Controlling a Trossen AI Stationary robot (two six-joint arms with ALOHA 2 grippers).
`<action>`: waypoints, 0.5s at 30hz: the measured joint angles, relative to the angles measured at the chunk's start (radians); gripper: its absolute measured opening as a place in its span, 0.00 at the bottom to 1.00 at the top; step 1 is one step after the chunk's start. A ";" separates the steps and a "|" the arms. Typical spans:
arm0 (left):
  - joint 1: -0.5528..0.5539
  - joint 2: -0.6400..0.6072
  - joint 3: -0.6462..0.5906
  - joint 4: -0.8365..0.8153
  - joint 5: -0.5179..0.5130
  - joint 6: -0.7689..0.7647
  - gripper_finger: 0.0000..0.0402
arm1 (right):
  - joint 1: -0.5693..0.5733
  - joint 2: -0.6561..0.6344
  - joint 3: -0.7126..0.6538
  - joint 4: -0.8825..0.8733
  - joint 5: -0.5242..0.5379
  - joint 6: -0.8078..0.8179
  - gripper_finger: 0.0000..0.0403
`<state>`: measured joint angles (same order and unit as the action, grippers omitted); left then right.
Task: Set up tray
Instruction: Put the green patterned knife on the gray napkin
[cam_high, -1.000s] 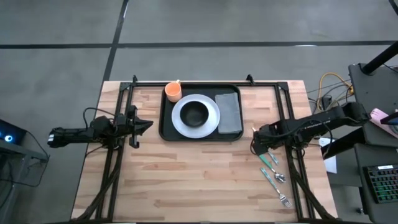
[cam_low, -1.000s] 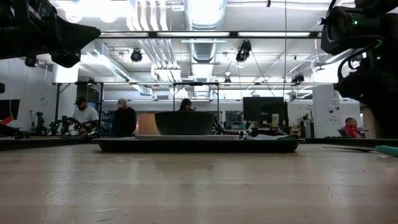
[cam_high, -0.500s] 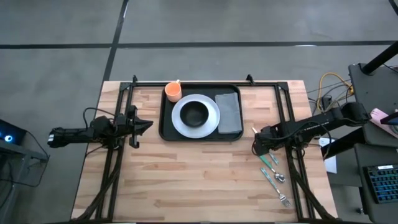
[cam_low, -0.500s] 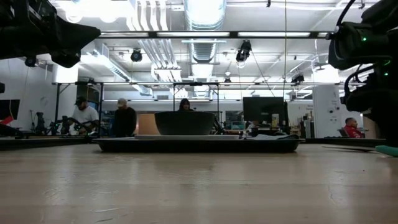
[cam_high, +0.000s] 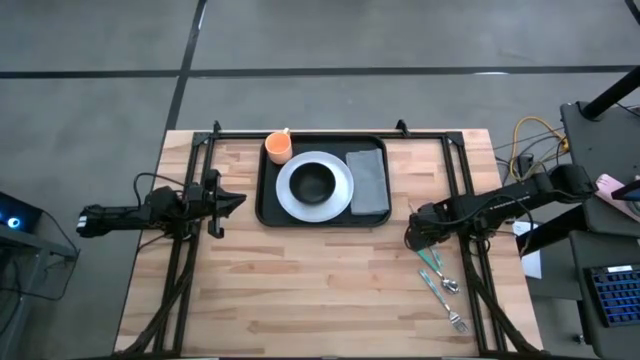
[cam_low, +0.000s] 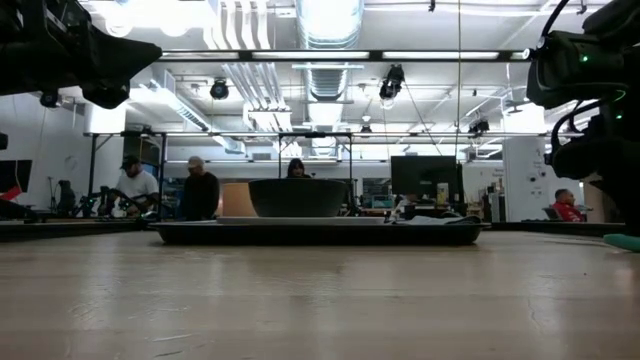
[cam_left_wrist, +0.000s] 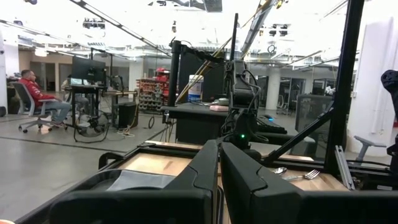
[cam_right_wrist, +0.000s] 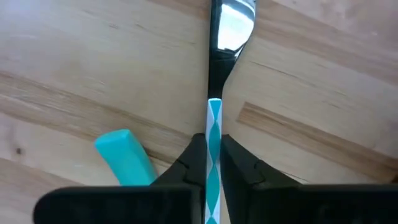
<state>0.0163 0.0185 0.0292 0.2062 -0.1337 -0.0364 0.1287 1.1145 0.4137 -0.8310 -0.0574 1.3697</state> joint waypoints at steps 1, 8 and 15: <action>0.000 0.000 0.000 0.000 0.000 0.000 0.00 | 0.000 0.000 0.000 0.000 0.000 0.001 0.04; 0.000 0.000 0.000 0.000 0.000 0.000 0.00 | 0.000 0.000 0.001 -0.002 0.002 0.015 0.04; 0.000 0.000 0.000 0.000 0.000 0.000 0.00 | -0.003 0.002 0.043 -0.002 0.042 0.013 0.03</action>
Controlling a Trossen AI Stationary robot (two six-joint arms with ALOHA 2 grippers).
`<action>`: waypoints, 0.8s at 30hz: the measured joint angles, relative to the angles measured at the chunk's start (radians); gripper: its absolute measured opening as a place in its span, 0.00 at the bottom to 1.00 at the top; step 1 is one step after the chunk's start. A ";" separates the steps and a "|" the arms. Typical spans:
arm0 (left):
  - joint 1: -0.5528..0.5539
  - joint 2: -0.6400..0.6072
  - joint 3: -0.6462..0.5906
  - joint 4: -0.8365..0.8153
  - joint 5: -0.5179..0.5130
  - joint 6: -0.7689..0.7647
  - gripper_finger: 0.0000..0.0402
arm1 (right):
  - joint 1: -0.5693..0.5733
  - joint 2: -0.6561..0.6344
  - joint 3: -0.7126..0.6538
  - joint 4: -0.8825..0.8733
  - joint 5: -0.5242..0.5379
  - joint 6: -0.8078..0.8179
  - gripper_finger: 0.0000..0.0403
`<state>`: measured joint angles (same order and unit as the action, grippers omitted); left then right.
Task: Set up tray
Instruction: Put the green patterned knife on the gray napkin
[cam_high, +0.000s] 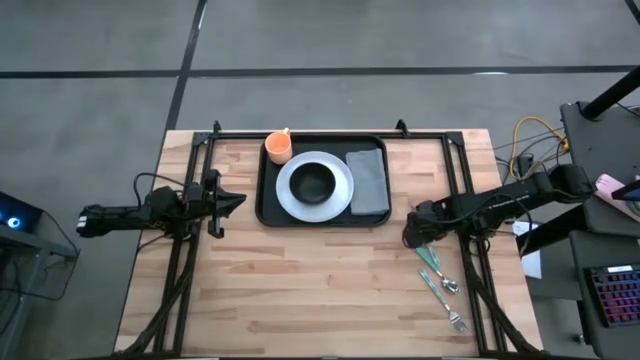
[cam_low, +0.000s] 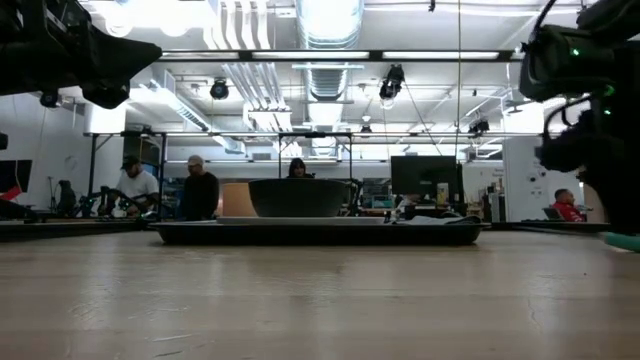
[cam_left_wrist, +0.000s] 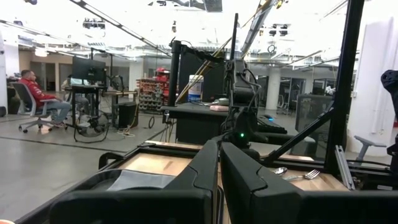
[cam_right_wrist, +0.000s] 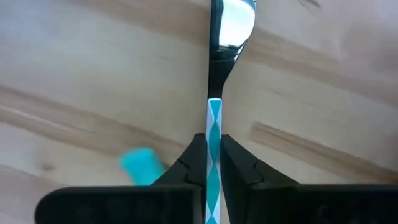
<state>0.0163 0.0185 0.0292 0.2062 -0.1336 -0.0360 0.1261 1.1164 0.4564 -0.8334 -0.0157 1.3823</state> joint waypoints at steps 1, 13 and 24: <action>0.000 0.000 0.000 0.000 0.000 0.000 0.00 | -0.001 -0.001 0.011 0.006 0.012 0.001 0.03; 0.000 0.000 0.000 0.000 0.000 0.000 0.00 | -0.038 -0.002 0.129 0.028 0.114 -0.014 0.03; 0.000 0.000 0.000 0.000 0.000 0.000 0.00 | -0.222 0.046 0.161 0.386 0.180 -0.123 0.03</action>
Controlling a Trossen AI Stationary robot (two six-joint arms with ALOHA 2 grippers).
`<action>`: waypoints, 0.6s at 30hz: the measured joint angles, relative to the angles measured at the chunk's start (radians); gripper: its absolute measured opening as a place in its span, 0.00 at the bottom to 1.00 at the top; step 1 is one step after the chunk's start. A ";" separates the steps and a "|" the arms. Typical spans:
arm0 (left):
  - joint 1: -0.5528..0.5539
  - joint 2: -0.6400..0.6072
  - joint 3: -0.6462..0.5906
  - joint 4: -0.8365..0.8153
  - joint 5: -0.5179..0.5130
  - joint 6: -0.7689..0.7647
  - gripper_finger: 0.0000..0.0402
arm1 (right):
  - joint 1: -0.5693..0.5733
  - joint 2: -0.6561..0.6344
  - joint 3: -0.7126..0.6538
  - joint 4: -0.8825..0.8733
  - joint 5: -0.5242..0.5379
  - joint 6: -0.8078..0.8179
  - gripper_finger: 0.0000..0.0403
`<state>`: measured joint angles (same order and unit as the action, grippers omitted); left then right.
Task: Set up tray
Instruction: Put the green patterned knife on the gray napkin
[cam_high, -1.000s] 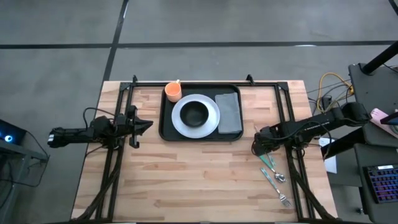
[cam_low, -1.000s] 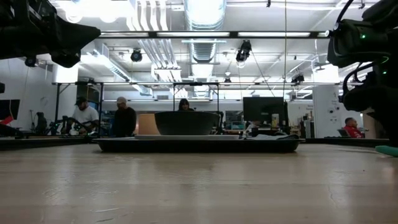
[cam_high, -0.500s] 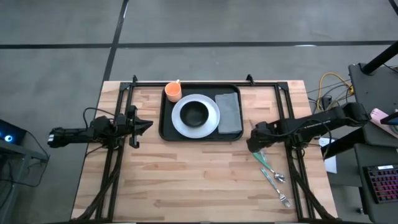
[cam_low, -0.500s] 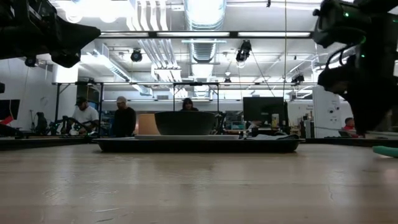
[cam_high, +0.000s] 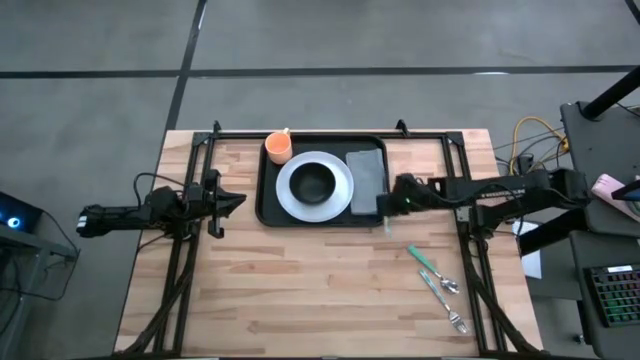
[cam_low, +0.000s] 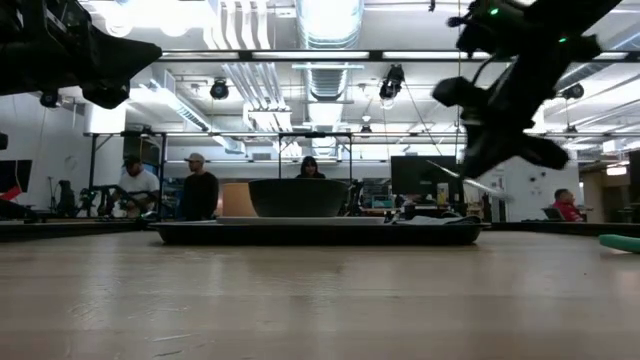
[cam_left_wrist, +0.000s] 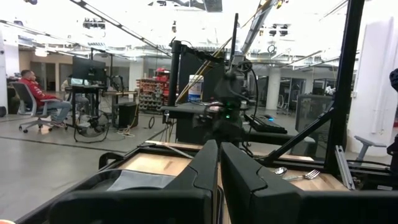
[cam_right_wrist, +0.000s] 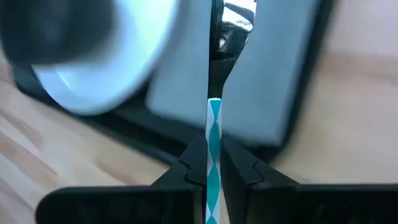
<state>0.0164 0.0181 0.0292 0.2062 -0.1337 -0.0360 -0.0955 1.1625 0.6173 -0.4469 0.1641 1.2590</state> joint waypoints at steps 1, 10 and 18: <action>0.000 0.000 0.000 0.000 0.000 0.000 0.00 | -0.025 0.015 0.004 0.044 -0.003 -0.014 0.03; 0.000 0.000 0.000 0.000 0.000 0.000 0.00 | -0.226 0.252 0.190 0.131 -0.108 -0.200 0.03; 0.000 0.000 0.000 0.000 0.000 0.000 0.00 | -0.377 0.500 0.397 0.029 -0.240 -0.279 0.03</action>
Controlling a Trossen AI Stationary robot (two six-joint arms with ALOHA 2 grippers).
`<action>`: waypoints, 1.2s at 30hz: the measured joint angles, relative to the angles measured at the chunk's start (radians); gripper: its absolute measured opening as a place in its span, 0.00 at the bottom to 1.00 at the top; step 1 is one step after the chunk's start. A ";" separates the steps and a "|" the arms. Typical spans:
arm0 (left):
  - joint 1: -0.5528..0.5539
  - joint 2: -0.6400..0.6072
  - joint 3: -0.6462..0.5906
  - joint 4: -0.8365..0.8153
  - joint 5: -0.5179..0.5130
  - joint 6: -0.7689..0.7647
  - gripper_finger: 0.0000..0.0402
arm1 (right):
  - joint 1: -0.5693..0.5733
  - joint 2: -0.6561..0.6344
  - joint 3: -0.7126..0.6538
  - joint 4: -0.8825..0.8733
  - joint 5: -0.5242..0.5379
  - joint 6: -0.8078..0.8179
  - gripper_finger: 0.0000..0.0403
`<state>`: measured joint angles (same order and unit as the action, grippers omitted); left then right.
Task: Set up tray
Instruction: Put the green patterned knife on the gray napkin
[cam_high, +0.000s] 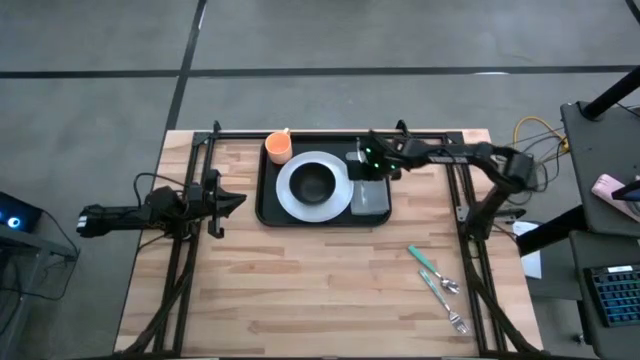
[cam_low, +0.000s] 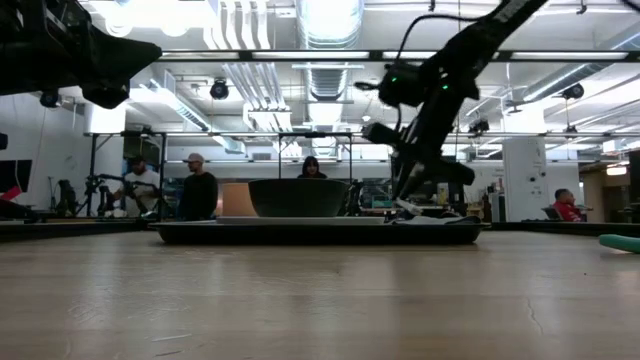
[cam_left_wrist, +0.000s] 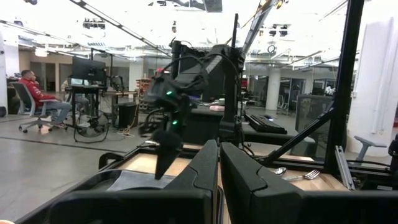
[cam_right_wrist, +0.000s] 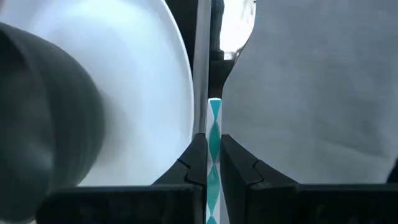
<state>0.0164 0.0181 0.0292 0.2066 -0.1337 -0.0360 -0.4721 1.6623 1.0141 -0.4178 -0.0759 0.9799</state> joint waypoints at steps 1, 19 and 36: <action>0.000 0.000 0.000 0.000 0.000 0.000 0.00 | -0.007 0.028 0.030 -0.025 -0.013 -0.011 0.03; 0.000 0.000 0.000 0.000 0.000 0.000 0.00 | -0.030 0.206 0.285 -0.279 -0.027 -0.041 0.03; 0.000 0.000 0.000 0.000 0.000 0.000 0.00 | -0.030 0.213 0.223 -0.202 -0.034 0.022 0.03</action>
<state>0.0162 0.0182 0.0292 0.2062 -0.1333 -0.0360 -0.5019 1.8753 1.2367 -0.6196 -0.1101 1.0023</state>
